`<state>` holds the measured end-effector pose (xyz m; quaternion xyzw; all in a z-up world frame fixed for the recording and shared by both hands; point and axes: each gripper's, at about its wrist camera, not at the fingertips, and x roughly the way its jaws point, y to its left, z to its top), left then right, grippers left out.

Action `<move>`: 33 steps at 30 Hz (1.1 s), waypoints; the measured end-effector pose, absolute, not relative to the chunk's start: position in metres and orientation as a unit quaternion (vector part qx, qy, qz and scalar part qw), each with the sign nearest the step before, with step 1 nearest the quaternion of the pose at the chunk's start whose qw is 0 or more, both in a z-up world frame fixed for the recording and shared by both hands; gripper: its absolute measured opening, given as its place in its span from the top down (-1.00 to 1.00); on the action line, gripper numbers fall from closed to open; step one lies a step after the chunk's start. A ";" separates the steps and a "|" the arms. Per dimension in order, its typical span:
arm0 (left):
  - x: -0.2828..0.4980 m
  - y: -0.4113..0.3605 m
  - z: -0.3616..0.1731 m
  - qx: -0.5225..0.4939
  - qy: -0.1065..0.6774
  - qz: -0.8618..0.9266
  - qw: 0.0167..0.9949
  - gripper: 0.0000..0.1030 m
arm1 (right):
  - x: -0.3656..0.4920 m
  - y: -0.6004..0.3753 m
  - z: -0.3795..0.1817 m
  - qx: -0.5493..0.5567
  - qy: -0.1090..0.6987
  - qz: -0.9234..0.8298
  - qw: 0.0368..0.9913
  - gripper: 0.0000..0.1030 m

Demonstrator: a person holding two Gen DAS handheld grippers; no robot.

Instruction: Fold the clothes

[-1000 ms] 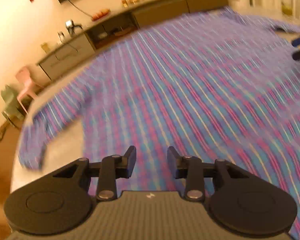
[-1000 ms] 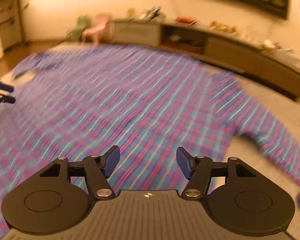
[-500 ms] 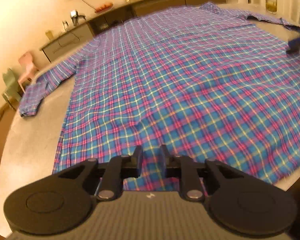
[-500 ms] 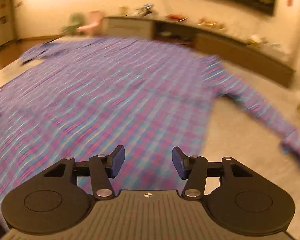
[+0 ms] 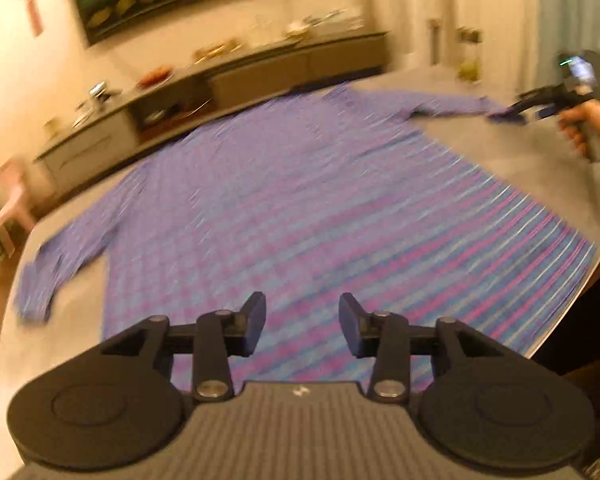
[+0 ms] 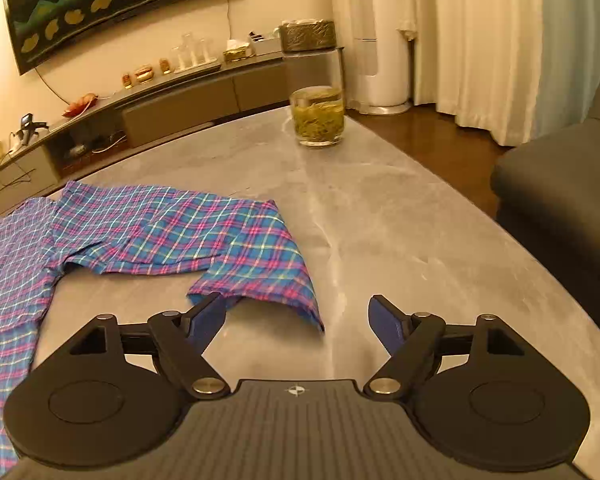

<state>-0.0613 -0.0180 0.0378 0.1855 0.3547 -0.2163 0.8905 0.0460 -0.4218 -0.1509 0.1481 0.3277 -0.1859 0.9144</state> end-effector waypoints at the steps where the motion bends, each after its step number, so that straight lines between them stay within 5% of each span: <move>1: -0.054 -0.033 0.043 0.176 0.354 -0.231 0.889 0.16 | 0.053 -0.419 -0.154 0.131 0.334 -0.178 0.916 -0.54; 3: -0.040 -0.066 0.052 0.153 0.354 -0.262 0.885 0.14 | 0.067 -0.414 -0.161 0.102 0.347 -0.173 0.916 -0.27; 6: -0.007 -0.113 0.058 0.089 0.360 -0.313 0.874 -0.21 | 0.075 -0.419 -0.159 0.091 0.348 -0.170 0.917 0.83; 9: 0.029 -0.162 0.051 0.037 0.364 -0.346 0.864 -0.36 | 0.067 -0.429 -0.148 0.112 0.331 -0.149 0.925 0.96; 18: 0.124 -0.292 -0.014 -0.078 0.395 -0.384 0.831 -0.79 | 0.030 -0.413 -0.114 0.173 0.270 -0.038 0.947 0.96; 24: 0.149 -0.322 -0.049 -0.138 0.417 -0.385 0.812 -0.77 | 0.018 -0.387 -0.106 0.161 0.266 0.037 0.950 0.96; 26: 0.153 -0.330 -0.056 -0.132 0.420 -0.390 0.809 -0.38 | 0.019 -0.383 -0.107 0.162 0.271 0.058 0.947 0.96; 28: 0.158 -0.332 -0.061 -0.133 0.433 -0.392 0.801 0.93 | 0.021 -0.377 -0.109 0.160 0.275 0.077 0.945 0.96; 33: 0.163 -0.316 -0.053 -0.135 0.424 -0.382 0.810 0.93 | 0.021 -0.363 -0.109 0.147 0.281 0.095 0.943 0.96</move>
